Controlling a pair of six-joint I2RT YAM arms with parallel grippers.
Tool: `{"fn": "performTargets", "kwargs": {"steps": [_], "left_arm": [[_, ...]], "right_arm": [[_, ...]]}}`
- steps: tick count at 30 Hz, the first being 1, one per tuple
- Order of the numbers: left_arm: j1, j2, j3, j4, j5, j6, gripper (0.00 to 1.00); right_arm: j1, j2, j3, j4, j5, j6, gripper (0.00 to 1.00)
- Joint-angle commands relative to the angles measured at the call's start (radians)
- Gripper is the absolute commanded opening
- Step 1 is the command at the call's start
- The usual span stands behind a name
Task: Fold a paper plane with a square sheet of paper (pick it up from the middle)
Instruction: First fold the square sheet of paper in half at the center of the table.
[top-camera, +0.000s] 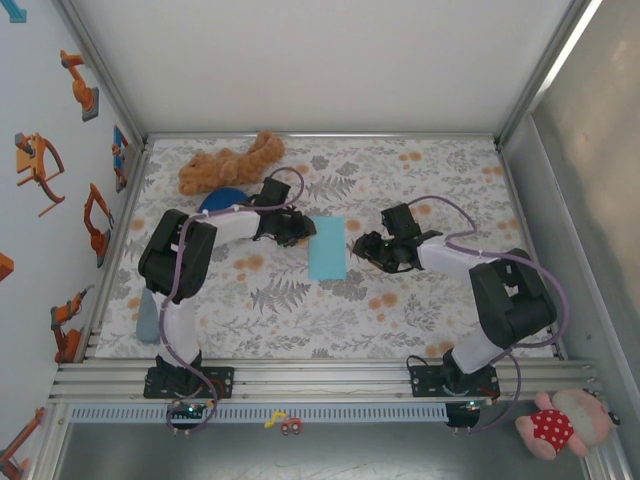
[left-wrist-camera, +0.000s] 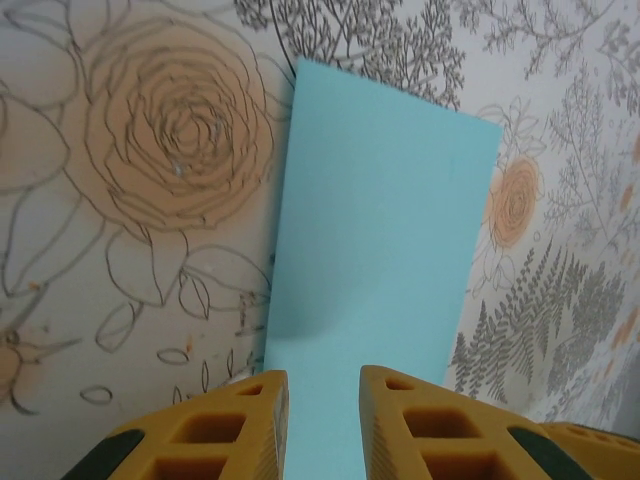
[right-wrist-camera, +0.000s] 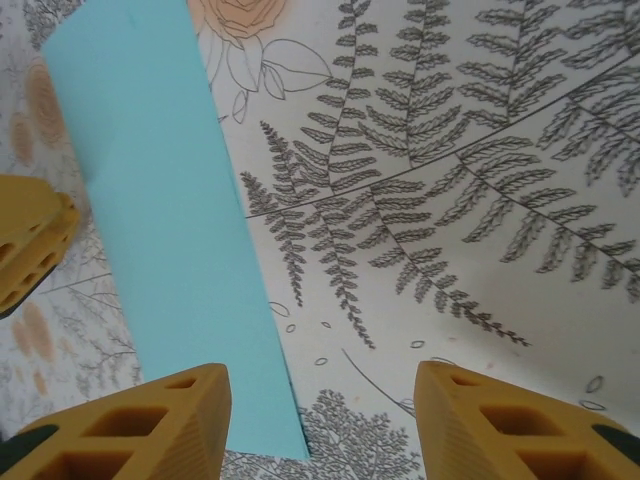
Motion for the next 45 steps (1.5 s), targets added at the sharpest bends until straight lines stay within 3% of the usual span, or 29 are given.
{"fn": "performTargets", "kwargs": {"steps": [1, 19, 31, 39, 45], "left_arm": [[0.005, 0.027, 0.037, 0.0, 0.014, -0.029, 0.27], [0.004, 0.077, 0.066, -0.179, -0.063, -0.035, 0.26], [-0.005, -0.04, 0.042, -0.021, 0.087, -0.031, 0.26], [-0.035, 0.014, 0.019, -0.033, 0.092, -0.04, 0.26], [-0.036, 0.047, 0.024, -0.088, 0.028, -0.06, 0.25]], "right_arm": [[0.008, -0.002, -0.025, 0.088, -0.05, 0.019, 0.46], [0.067, 0.065, -0.05, 0.143, -0.156, 0.041, 0.37], [0.074, 0.045, -0.059, 0.137, -0.11, 0.034, 0.34], [0.074, 0.068, -0.07, 0.158, -0.113, 0.044, 0.31], [0.075, 0.063, -0.081, 0.167, -0.122, 0.044, 0.31]]}}
